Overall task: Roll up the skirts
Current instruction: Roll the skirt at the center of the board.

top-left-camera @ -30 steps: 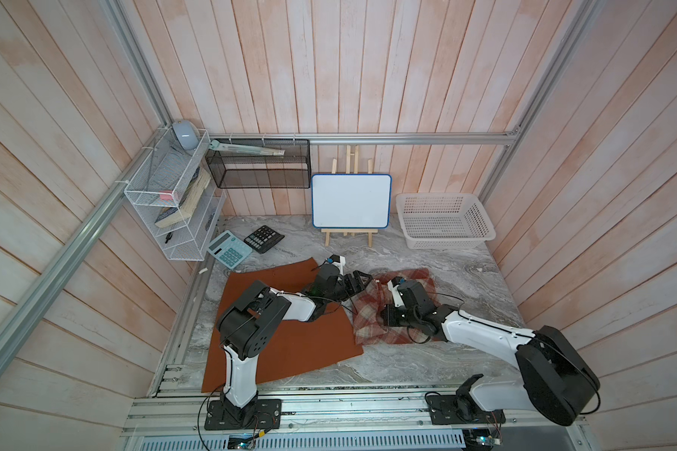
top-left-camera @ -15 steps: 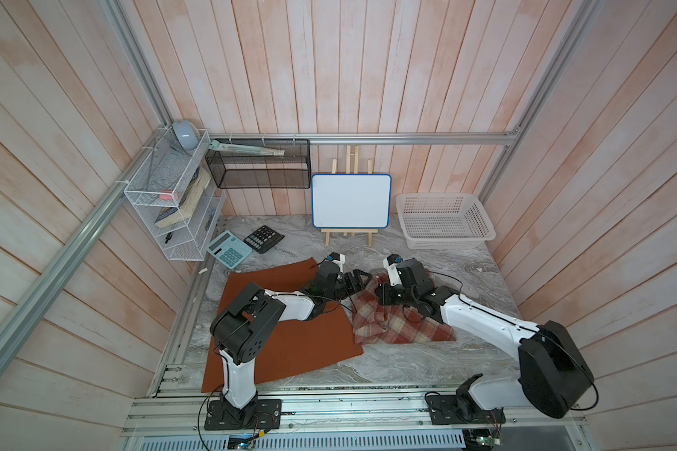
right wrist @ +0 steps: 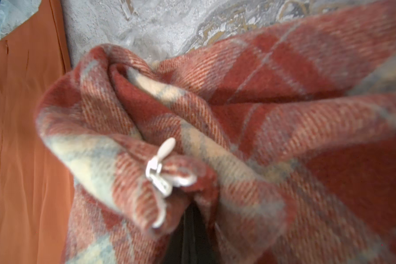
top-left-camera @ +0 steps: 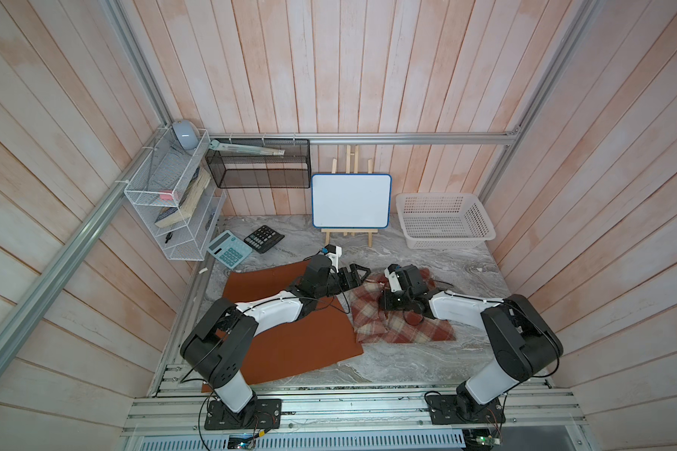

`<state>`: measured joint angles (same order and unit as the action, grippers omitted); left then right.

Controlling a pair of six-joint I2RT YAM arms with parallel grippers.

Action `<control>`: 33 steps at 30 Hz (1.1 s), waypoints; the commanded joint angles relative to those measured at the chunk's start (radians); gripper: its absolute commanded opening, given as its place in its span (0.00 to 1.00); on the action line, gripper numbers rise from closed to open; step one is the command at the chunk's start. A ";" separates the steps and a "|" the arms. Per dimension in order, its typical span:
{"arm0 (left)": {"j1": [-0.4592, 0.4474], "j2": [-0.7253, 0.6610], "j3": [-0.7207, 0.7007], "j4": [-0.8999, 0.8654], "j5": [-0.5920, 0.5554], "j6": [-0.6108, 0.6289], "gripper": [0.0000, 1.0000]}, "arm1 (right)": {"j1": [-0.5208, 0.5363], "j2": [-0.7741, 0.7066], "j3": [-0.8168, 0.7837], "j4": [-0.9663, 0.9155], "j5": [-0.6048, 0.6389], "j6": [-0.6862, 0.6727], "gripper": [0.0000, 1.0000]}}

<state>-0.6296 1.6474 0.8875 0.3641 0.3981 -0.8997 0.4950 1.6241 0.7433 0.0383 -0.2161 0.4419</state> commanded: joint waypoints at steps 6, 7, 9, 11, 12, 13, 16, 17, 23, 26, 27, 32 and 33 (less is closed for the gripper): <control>0.009 0.065 -0.059 -0.172 0.195 0.069 0.90 | -0.008 -0.018 -0.029 -0.005 -0.017 -0.011 0.00; 0.009 0.076 -0.071 -0.172 0.194 0.063 0.89 | -0.007 -0.024 -0.028 -0.005 -0.017 -0.009 0.00; 0.009 0.085 -0.084 -0.187 0.176 0.061 0.86 | -0.008 -0.029 -0.031 -0.003 -0.029 -0.005 0.00; 0.008 0.089 -0.096 -0.194 0.161 0.059 0.86 | -0.007 -0.031 -0.032 0.000 -0.036 -0.003 0.00; 0.006 0.092 -0.102 -0.196 0.151 0.060 0.86 | -0.007 -0.030 -0.034 0.003 -0.040 -0.002 0.00; 0.003 0.095 -0.104 -0.198 0.143 0.056 0.85 | -0.007 -0.031 -0.036 0.004 -0.044 0.000 0.00; -0.011 0.103 -0.145 -0.102 0.146 0.023 0.84 | -0.007 -0.032 -0.041 0.007 -0.048 0.001 0.00; -0.012 0.106 -0.160 -0.052 0.149 0.005 0.84 | -0.008 -0.032 -0.045 0.010 -0.048 0.001 0.00; -0.027 0.165 -0.126 0.023 0.150 -0.008 0.80 | -0.007 -0.027 -0.065 0.029 -0.056 0.012 0.00; -0.028 0.203 -0.117 0.056 0.156 -0.016 0.74 | -0.007 -0.037 -0.076 0.038 -0.061 0.017 0.00; -0.028 0.212 -0.116 0.062 0.156 -0.022 0.68 | -0.007 -0.039 -0.075 0.037 -0.060 0.019 0.00; -0.029 0.217 -0.143 0.156 0.181 -0.050 0.24 | -0.006 -0.040 -0.077 0.043 -0.069 0.027 0.00; -0.028 0.208 -0.143 0.163 0.180 -0.052 0.14 | -0.006 -0.038 -0.078 0.044 -0.072 0.031 0.00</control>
<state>-0.6544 1.8633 0.7532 0.4446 0.5602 -0.9482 0.4892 1.5921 0.6872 0.1074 -0.2649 0.4599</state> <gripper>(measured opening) 0.186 0.052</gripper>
